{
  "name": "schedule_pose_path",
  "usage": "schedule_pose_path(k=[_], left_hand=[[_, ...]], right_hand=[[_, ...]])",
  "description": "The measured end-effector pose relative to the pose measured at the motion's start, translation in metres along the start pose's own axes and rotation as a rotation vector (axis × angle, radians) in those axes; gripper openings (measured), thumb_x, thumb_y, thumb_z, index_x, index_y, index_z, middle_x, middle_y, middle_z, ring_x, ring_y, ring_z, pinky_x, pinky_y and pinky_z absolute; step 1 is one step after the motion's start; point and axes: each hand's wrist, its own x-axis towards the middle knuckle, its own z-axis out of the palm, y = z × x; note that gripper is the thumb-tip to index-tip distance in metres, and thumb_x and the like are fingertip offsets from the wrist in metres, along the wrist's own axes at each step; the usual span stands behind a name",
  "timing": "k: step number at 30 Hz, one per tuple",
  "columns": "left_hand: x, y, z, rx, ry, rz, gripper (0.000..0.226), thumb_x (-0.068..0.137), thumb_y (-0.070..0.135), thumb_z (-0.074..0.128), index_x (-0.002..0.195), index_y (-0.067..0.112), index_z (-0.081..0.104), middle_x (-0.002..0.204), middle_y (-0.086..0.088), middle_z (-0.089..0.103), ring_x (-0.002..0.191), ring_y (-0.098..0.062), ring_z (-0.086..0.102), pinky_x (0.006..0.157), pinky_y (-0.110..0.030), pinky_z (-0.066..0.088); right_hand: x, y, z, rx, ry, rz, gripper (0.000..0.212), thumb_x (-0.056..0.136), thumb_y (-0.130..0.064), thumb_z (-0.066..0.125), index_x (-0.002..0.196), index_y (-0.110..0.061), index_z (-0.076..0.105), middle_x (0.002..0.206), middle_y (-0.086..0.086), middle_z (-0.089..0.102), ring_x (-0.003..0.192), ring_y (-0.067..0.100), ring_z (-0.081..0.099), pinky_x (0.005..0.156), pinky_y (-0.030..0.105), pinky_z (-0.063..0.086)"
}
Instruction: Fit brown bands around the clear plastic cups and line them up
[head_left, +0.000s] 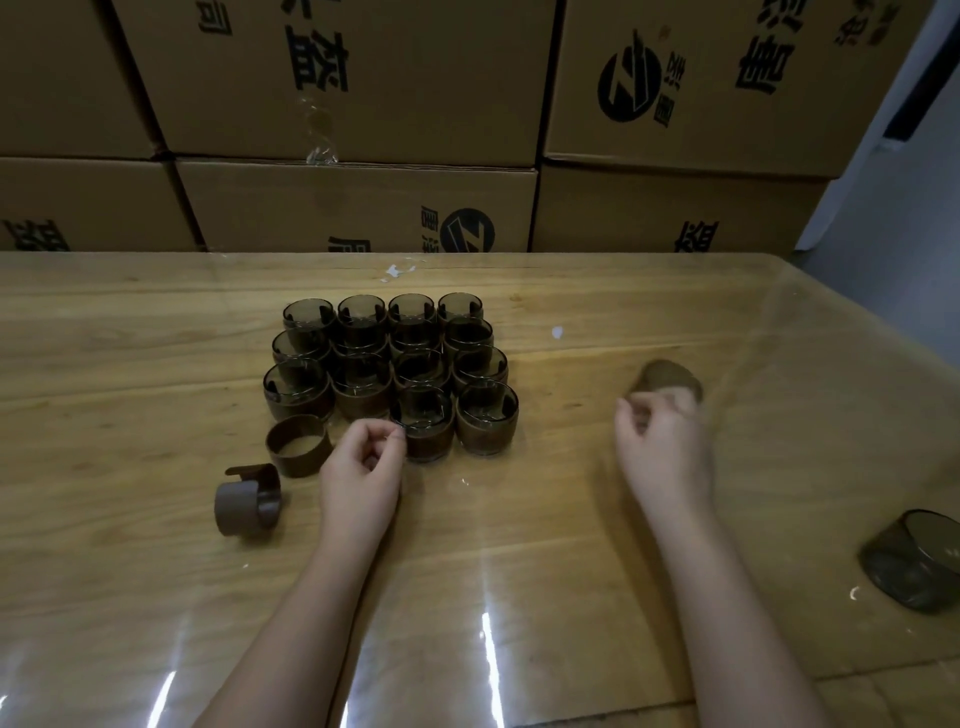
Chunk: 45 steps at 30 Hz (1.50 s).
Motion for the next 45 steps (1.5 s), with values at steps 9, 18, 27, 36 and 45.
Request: schedule_pose_path(k=[9, 18, 27, 36, 45], left_hand=[[0.002, 0.01, -0.01, -0.638, -0.347, -0.173, 0.037, 0.083, 0.032, 0.056, 0.114, 0.013, 0.062, 0.11, -0.008, 0.072, 0.071, -0.021, 0.071, 0.057, -0.023, 0.057], [0.002, 0.014, -0.008, -0.673, -0.597, -0.162, 0.079, 0.065, 0.047, 0.083, 0.131, 0.015, 0.053, 0.122, -0.012, 0.066, 0.091, -0.023, 0.071, 0.071, -0.028, 0.059], [0.001, 0.017, -0.007, -0.774, -0.58, -0.172, 0.087, 0.052, 0.051, 0.089, 0.123, 0.013, 0.057, 0.109, -0.014, 0.069, 0.081, -0.02, 0.071, 0.069, -0.026, 0.057], [0.006, 0.014, -0.011, -0.86, -0.44, -0.222, 0.097, 0.045, 0.066, 0.084, 0.121, 0.014, 0.056, 0.105, -0.015, 0.072, 0.072, -0.015, 0.071, 0.061, -0.021, 0.057], [0.003, 0.018, -0.007, -0.694, -0.217, -0.091, 0.085, 0.047, 0.059, 0.086, 0.116, 0.017, 0.059, 0.102, -0.007, 0.071, 0.08, -0.016, 0.071, 0.06, -0.018, 0.053]], right_hand=[[-0.064, -0.055, 0.036, 0.646, -0.046, -0.573, 0.032, 0.092, -0.016, 0.052, 0.117, 0.0, 0.063, 0.121, 0.0, 0.05, 0.104, 0.01, 0.062, 0.093, 0.012, 0.044], [-0.08, -0.067, 0.028, 1.038, -0.27, -0.473, 0.026, 0.091, -0.022, 0.051, 0.106, -0.01, 0.068, 0.113, -0.004, 0.059, 0.1, 0.02, 0.065, 0.088, 0.035, 0.053], [-0.076, -0.064, 0.028, 0.882, -0.151, -0.661, 0.024, 0.093, -0.012, 0.051, 0.109, -0.003, 0.067, 0.119, 0.01, 0.06, 0.114, 0.019, 0.059, 0.091, 0.034, 0.052], [-0.072, -0.059, 0.039, 0.667, -0.23, -0.675, 0.052, 0.094, -0.016, 0.048, 0.145, -0.015, 0.038, 0.152, -0.003, 0.04, 0.141, 0.01, 0.036, 0.106, 0.045, 0.044], [-0.075, -0.06, 0.04, 0.68, -0.245, -0.62, 0.05, 0.094, -0.017, 0.049, 0.144, -0.015, 0.043, 0.15, -0.005, 0.043, 0.14, 0.009, 0.038, 0.109, 0.043, 0.041]])
